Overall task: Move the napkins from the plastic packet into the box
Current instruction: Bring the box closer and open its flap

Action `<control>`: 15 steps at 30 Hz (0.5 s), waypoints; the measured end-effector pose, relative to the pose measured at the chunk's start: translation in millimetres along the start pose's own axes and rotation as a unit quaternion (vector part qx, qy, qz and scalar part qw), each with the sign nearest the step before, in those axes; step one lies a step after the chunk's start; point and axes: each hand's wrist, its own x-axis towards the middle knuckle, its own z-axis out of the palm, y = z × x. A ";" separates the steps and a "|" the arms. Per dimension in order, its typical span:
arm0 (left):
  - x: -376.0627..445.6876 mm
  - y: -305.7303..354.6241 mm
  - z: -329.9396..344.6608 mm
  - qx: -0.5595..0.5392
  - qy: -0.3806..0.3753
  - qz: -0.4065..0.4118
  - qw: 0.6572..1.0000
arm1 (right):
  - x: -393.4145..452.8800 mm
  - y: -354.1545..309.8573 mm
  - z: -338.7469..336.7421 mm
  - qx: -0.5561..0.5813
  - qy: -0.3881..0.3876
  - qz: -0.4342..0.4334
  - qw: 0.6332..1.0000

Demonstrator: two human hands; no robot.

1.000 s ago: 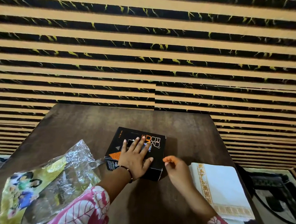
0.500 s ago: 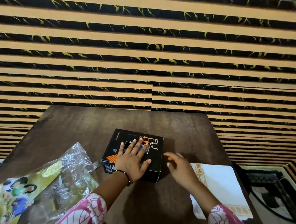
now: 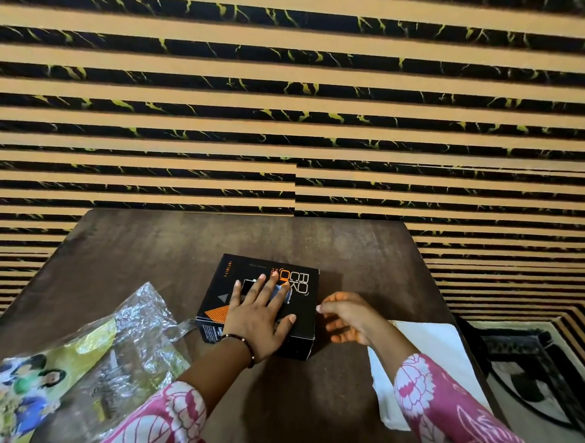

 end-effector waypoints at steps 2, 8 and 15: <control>0.0 -0.3 0.4 0.000 0.003 0.001 1.000 | -1.0 -7.2 0.2 -0.060 0.007 0.015 0.998; -1.0 -0.6 0.8 -0.005 0.005 -0.003 1.000 | 0.5 -26.5 -1.9 -0.255 0.096 -0.025 0.962; -2.3 0.4 -0.2 -0.007 0.012 -0.005 1.000 | -1.1 -30.1 -2.4 -0.501 0.149 -0.086 0.848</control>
